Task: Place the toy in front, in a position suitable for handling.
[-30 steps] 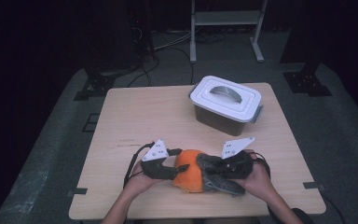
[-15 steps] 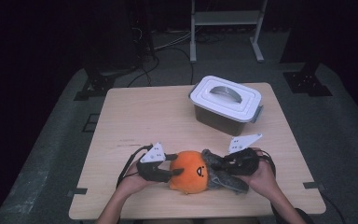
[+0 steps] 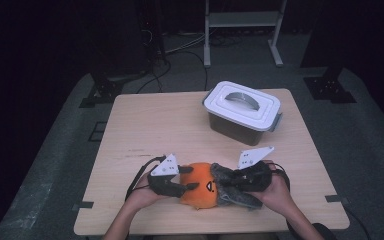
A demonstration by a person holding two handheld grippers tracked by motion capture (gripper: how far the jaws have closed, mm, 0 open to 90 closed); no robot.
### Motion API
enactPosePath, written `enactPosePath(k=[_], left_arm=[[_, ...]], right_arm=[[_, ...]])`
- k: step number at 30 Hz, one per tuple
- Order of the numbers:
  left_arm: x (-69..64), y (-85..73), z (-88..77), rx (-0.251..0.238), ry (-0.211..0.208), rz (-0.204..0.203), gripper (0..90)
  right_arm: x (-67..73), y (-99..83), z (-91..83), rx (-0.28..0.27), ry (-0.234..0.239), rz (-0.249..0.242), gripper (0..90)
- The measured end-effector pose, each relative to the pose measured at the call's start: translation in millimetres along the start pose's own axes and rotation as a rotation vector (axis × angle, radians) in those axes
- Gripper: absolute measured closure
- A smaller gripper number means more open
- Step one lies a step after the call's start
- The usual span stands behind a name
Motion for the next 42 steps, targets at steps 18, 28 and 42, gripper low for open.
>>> enactPosePath(k=[18, 28, 42], left_arm=[[-13.1, 3.6, 1.1, 0.047, -0.069, 0.048, 42.1], [-7.9, 14.0, 0.8, -0.035, 0.015, 0.002, 23.8], [-6.4, 4.0, 3.8, -0.018, -0.068, -0.051, 30.9]], right_arm=[[-2.7, 1.5, 1.3, 0.036, -0.005, 0.034, 75.4], [8.0, -8.3, 9.2, 0.096, 0.042, -0.050, 75.7], [-7.3, -3.3, -2.9, -0.007, 0.034, 0.012, 75.6]])
Point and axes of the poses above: each handheld gripper's, and its own axes: z roughly forward along the jaws, y roughly out of its top, x roughly to its left, the point moved 4 cm from there along z, roughly forward along the jaws, and after that the axes turned 2 degrees about x, right-handed, at the moved point
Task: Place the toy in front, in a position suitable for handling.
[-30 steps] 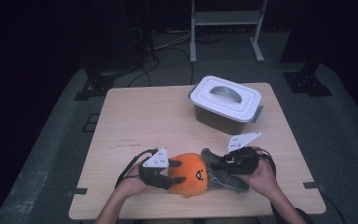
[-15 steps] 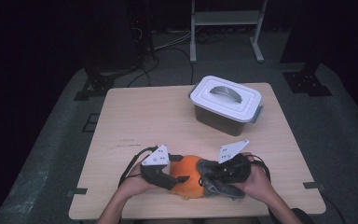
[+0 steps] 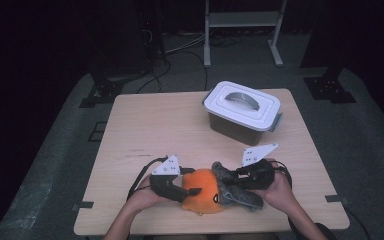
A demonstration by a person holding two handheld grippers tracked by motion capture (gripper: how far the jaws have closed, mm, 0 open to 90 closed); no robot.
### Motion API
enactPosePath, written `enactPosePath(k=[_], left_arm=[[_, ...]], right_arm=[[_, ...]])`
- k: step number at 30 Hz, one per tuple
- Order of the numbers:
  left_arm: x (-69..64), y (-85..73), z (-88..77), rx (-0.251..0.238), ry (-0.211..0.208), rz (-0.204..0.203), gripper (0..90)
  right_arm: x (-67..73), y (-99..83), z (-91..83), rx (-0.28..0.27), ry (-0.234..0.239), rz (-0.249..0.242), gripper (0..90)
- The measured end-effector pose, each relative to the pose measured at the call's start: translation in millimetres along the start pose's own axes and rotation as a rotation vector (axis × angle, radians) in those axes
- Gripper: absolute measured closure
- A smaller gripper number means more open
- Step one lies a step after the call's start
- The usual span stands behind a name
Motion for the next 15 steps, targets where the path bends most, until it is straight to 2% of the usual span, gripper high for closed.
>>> enactPosePath(k=[2, 5, 8, 10, 11, 12, 13, 14, 15], left_arm=[[0.2, 0.0, 1.7, -0.001, -0.005, -0.020, 27.2], [2.7, -1.5, 8.6, 0.040, -0.001, -0.076, 11.5], [1.1, -4.6, 14.7, 0.049, -0.044, -0.106, 10.0], [-0.6, -3.5, 15.0, 0.049, -0.045, -0.090, 21.9], [-0.9, -2.3, 14.2, 0.045, -0.030, -0.077, 27.2], [-0.9, -1.6, 13.2, 0.042, -0.019, -0.067, 27.2], [-0.6, 0.9, 11.0, 0.007, 0.015, -0.046, 35.3], [-0.6, 0.9, 11.0, 0.007, 0.015, -0.046, 38.0], [-1.0, 2.6, 10.4, -0.013, 0.040, -0.035, 38.0]], right_arm=[[2.6, -3.4, 7.2, 0.026, 0.034, 0.002, 75.6], [10.9, -4.1, 11.7, 0.042, 0.073, -0.038, 75.4], [14.6, -5.5, 12.1, 0.046, 0.100, -0.050, 75.1], [13.2, -6.9, 11.4, 0.047, 0.098, -0.049, 75.1], [11.2, -6.1, 8.8, 0.043, 0.077, -0.049, 75.1], [11.2, -6.1, 8.8, 0.043, 0.077, -0.049, 75.1], [8.2, -2.7, 2.9, 0.016, 0.043, -0.045, 75.1], [8.2, -2.7, 2.9, 0.016, 0.043, -0.045, 75.1], [6.7, -0.5, -1.2, -0.004, 0.020, -0.050, 75.1]])
Point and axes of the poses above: each handheld gripper's, and its own axes: z roughly forward along the jaws, y roughly out of its top, x roughly to its left, the point moved 4 cm from there along z, roughly forward along the jaws, and after that the axes turned 2 degrees about x, right-handed, at the moved point
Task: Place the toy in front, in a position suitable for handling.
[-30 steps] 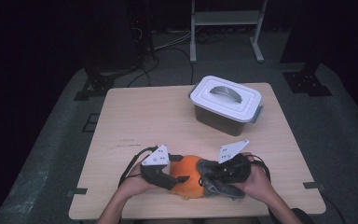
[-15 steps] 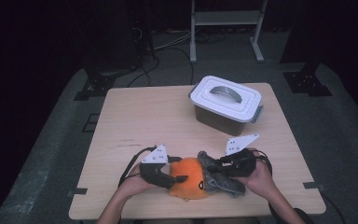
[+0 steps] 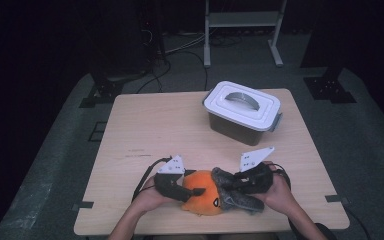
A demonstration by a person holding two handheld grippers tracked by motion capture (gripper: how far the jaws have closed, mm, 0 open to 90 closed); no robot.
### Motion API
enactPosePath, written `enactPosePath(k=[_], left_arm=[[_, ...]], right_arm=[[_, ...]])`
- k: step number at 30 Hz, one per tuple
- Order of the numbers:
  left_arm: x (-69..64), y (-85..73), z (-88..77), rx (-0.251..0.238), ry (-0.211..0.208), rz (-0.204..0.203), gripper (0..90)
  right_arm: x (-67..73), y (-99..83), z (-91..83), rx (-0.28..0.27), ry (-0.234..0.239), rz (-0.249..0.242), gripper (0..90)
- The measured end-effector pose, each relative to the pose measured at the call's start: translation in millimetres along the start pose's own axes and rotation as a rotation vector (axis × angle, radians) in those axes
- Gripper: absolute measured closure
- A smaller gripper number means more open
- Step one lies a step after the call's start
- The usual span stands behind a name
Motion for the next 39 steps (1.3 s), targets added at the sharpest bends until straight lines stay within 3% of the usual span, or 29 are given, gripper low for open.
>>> enactPosePath(k=[1, 2, 3, 5, 8, 16, 18, 21, 23, 26, 35, 39], left_arm=[[-1.3, 2.0, -0.2, -0.021, 0.025, 0.027, 40.3], [-8.0, 9.5, 1.4, -0.062, 0.113, 0.136, 41.8], [-8.0, 9.5, 1.4, -0.062, 0.113, 0.136, 41.8], [-10.9, 13.8, 5.3, -0.085, 0.150, 0.178, 41.8], [-5.7, 7.3, 10.3, -0.061, 0.121, 0.158, 40.9], [9.1, -8.3, -2.9, -0.036, 0.028, 0.082, 37.4], [11.5, -9.4, -5.7, -0.024, 0.016, 0.068, 30.3], [11.9, -5.6, -6.6, -0.019, 0.009, 0.011, 27.6], [11.8, -7.0, -7.6, -0.010, 0.018, 0.027, 30.5], [14.0, -9.4, -9.4, -0.001, 0.017, 0.028, 35.2], [14.3, -11.4, -9.5, 0.011, 0.010, 0.022, 36.1], [9.5, -9.5, -7.5, 0.021, 0.001, 0.054, 36.1]], right_arm=[[-1.6, 2.6, -4.3, -0.022, -0.026, 0.000, 75.1], [-4.7, 8.5, -11.5, -0.078, -0.067, 0.007, 74.9], [-4.7, 8.5, -11.5, -0.078, -0.067, 0.007, 74.9], [-7.5, 11.7, -14.5, -0.099, -0.103, 0.007, 74.4], [-11.7, 7.1, -10.3, -0.072, -0.106, 0.021, 73.9], [-26.5, -16.2, -1.7, -0.007, -0.076, 0.092, 73.4], [-23.9, -16.4, 0.5, -0.002, -0.071, 0.083, 74.9], [-19.8, -12.6, 2.3, 0.000, -0.086, 0.055, 76.6], [-14.8, -7.7, 0.8, -0.019, -0.098, 0.034, 77.6], [-8.6, -0.3, -2.4, -0.074, -0.068, 0.030, 77.7], [-19.6, -11.3, 1.5, -0.013, -0.072, 0.072, 77.9], [-13.9, -0.6, -6.3, -0.076, -0.077, 0.061, 77.8]])
Point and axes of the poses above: each handheld gripper's, and its own axes: z roughly forward along the jaws, y roughly out of its top, x roughly to its left, the point moved 4 cm from there along z, roughly forward along the jaws, and after that the axes turned 2 degrees about x, right-handed, at the moved point
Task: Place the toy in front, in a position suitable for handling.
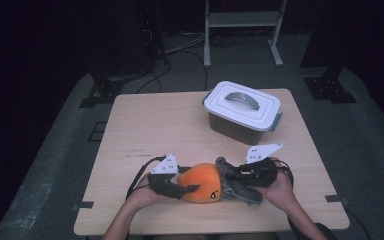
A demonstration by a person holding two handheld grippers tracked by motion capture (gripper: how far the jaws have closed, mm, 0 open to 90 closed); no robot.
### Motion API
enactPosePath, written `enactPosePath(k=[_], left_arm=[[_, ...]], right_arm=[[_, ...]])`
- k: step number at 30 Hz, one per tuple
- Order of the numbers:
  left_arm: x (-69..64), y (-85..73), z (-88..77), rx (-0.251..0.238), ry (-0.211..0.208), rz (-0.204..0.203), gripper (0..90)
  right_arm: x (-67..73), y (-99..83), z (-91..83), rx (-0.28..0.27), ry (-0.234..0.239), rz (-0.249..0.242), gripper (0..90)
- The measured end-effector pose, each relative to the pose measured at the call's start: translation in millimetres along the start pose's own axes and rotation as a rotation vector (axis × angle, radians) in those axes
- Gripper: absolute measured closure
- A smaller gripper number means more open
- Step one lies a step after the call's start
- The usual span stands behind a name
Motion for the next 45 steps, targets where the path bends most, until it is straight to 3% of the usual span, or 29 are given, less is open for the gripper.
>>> enactPosePath(k=[2, 4, 7, 11, 13, 16, 18, 21, 24, 25, 29, 30, 31, 32, 35, 42, 44, 45], left_arm=[[-1.5, 1.1, 1.1, 0.002, 0.005, 0.012, 36.1], [-1.8, 0.8, 0.9, 0.007, 0.006, 0.017, 36.2], [-1.8, 0.8, 1.5, 0.008, 0.011, 0.012, 36.3], [0.0, 0.0, 1.1, 0.010, 0.014, 0.000, 36.2], [0.3, -0.3, 0.8, 0.006, 0.015, -0.005, 36.4], [-0.2, 0.0, 1.1, 0.001, 0.016, -0.001, 36.5], [-1.2, 0.8, 1.7, 0.000, 0.013, 0.006, 36.5], [-2.4, 1.4, 2.0, -0.004, 0.005, 0.006, 35.7], [-6.5, 3.3, 4.4, -0.001, 0.010, 0.034, 28.4], [-7.4, 4.8, 5.4, -0.001, 0.014, 0.035, 21.1], [-5.9, 6.4, 8.9, 0.013, 0.019, 0.013, 17.2], [-5.6, 5.4, 9.0, 0.008, 0.013, 0.012, 18.6], [-5.5, 4.8, 8.1, 0.005, 0.015, 0.016, 26.7], [-5.4, 4.8, 6.7, 0.003, 0.019, 0.022, 26.7], [-5.0, 6.9, 4.0, -0.014, 0.043, 0.035, 41.8], [5.0, 7.8, -0.5, -0.080, 0.137, 0.002, 44.9], [3.7, 8.3, 0.5, -0.098, 0.152, 0.005, 45.0], [2.7, 8.7, 2.3, -0.103, 0.150, 0.002, 44.9]], right_arm=[[5.6, 5.3, 1.5, -0.013, 0.011, -0.018, 77.8], [9.8, 4.7, 7.0, 0.007, 0.024, -0.034, 77.4], [6.9, -0.7, 8.8, 0.030, 0.042, -0.015, 77.2], [-4.5, -17.6, 6.8, 0.102, 0.008, 0.018, 77.2], [-5.7, -18.2, 4.1, 0.110, -0.001, 0.019, 77.3], [-3.0, -11.2, 0.0, 0.080, -0.002, 0.017, 77.3], [3.0, 0.1, -2.3, 0.029, 0.023, 0.005, 77.3], [10.2, 5.0, 5.6, 0.047, 0.040, -0.029, 77.3], [12.1, -1.1, 14.5, 0.082, 0.065, -0.029, 77.1], [11.7, -3.0, 13.3, 0.095, 0.064, -0.036, 77.0], [13.1, -5.2, 12.9, 0.100, 0.077, -0.036, 76.9], [13.2, -5.6, 12.8, 0.100, 0.083, -0.036, 76.8], [11.8, -5.9, 12.7, 0.095, 0.086, -0.032, 76.9], [11.8, -5.9, 12.7, 0.095, 0.086, -0.032, 76.9], [5.3, -7.0, 8.7, 0.082, 0.072, -0.008, 77.1], [-8.8, -15.8, 7.5, 0.122, -0.001, 0.031, 77.2], [-7.9, -9.6, 3.2, 0.085, -0.016, 0.027, 77.1], [-5.7, -1.8, -2.9, 0.026, -0.018, 0.025, 77.1]])
Point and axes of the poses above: each handheld gripper's, and its own axes: z roughly forward along the jaws, y roughly out of its top, x roughly to its left, the point moved 4 cm from there along z, roughly forward along the jaws, and after that the axes turned 2 degrees about x, right-handed, at the moved point
